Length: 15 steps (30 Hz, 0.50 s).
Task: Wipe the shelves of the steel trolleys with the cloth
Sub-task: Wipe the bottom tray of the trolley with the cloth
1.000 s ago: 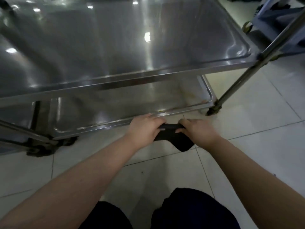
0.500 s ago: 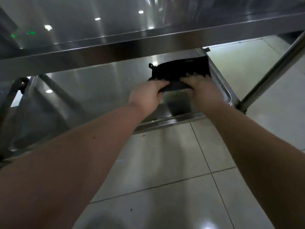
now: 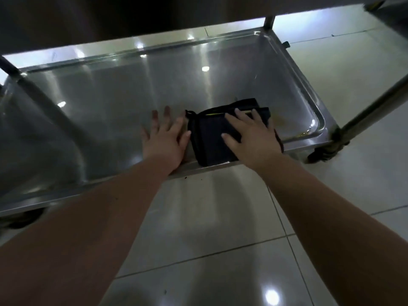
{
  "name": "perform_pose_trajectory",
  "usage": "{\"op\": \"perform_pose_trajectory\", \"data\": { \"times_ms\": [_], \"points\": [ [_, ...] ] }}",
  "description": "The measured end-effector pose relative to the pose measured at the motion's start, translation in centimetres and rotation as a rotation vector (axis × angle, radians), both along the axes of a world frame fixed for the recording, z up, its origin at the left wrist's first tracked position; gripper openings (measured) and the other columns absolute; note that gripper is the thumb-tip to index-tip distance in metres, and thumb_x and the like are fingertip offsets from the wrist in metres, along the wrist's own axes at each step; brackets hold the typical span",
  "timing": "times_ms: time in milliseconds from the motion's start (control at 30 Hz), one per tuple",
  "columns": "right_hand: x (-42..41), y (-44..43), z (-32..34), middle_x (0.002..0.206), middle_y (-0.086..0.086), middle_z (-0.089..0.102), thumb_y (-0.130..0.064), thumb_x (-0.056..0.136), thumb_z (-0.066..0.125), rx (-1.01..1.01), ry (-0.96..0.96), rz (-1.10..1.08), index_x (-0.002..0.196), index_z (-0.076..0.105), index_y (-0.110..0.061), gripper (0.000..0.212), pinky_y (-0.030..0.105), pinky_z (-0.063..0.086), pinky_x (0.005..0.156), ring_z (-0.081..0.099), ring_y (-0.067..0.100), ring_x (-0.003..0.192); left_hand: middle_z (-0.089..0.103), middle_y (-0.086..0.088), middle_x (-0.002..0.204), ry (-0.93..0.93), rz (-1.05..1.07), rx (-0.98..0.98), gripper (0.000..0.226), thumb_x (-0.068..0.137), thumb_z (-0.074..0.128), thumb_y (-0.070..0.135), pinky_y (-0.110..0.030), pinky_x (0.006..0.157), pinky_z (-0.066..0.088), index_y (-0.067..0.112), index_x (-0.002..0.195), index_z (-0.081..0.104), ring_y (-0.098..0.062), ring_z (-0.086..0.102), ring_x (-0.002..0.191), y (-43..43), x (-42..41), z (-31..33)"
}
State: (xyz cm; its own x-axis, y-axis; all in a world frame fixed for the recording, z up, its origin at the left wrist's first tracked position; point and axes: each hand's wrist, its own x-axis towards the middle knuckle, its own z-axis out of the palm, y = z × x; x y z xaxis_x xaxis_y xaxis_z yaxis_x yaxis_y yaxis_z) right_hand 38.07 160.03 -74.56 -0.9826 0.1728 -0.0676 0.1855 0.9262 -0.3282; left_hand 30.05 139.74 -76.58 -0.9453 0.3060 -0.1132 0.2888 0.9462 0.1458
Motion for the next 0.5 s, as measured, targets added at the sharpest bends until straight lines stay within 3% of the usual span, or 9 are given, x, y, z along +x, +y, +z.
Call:
{"op": "perform_pose_trajectory", "data": {
  "times_ms": [67,133,267,500],
  "points": [
    [-1.3,-1.0,-1.0,0.161,-0.016,-0.017,-0.083,0.083,0.019,0.105,-0.176,0.035,0.149,-0.006,-0.053,0.076,0.065,-0.012,0.111,-0.02,0.038,0.146,-0.005,0.002,0.165,0.005,0.019,-0.026,0.057,0.1,0.016,0.058,-0.059,0.117,-0.007,0.045,0.153,0.001,-0.028,-0.011,0.15,-0.2,-0.5,-0.6],
    [-2.2,-1.5,-2.2,0.156,-0.016,-0.031,-0.094,0.069,0.004,0.2,-0.231,0.02,0.14,-0.022,-0.06,0.083,0.071,-0.017,0.104,-0.029,0.044,0.14,-0.004,0.003,0.165,0.033,0.012,-0.057,0.057,0.099,0.011,0.058,-0.061,0.115,-0.006,0.045,0.153,0.002,-0.029,-0.007,0.15,-0.2,-0.7,-1.1],
    [-5.7,-0.6,-2.8,0.159,-0.015,-0.023,-0.097,0.061,-0.002,0.23,-0.17,-0.025,0.139,-0.019,-0.063,0.086,0.073,-0.015,0.104,-0.024,0.046,0.142,-0.001,0.003,0.165,0.069,-0.002,-0.067,0.056,0.099,0.01,0.057,-0.062,0.115,-0.007,0.046,0.152,0.0,-0.03,-0.003,0.15,-0.5,-0.6,-1.6],
    [-13.0,0.1,-2.0,0.162,-0.013,-0.017,-0.096,0.068,0.009,0.193,-0.207,-0.087,0.144,-0.01,-0.061,0.086,0.073,-0.012,0.106,-0.021,0.045,0.143,-0.001,0.005,0.165,0.085,0.011,-0.025,0.054,0.099,0.01,0.052,-0.061,0.115,-0.006,0.047,0.152,0.0,-0.027,-0.003,0.15,-0.6,-0.6,-1.7]
  ]
}}
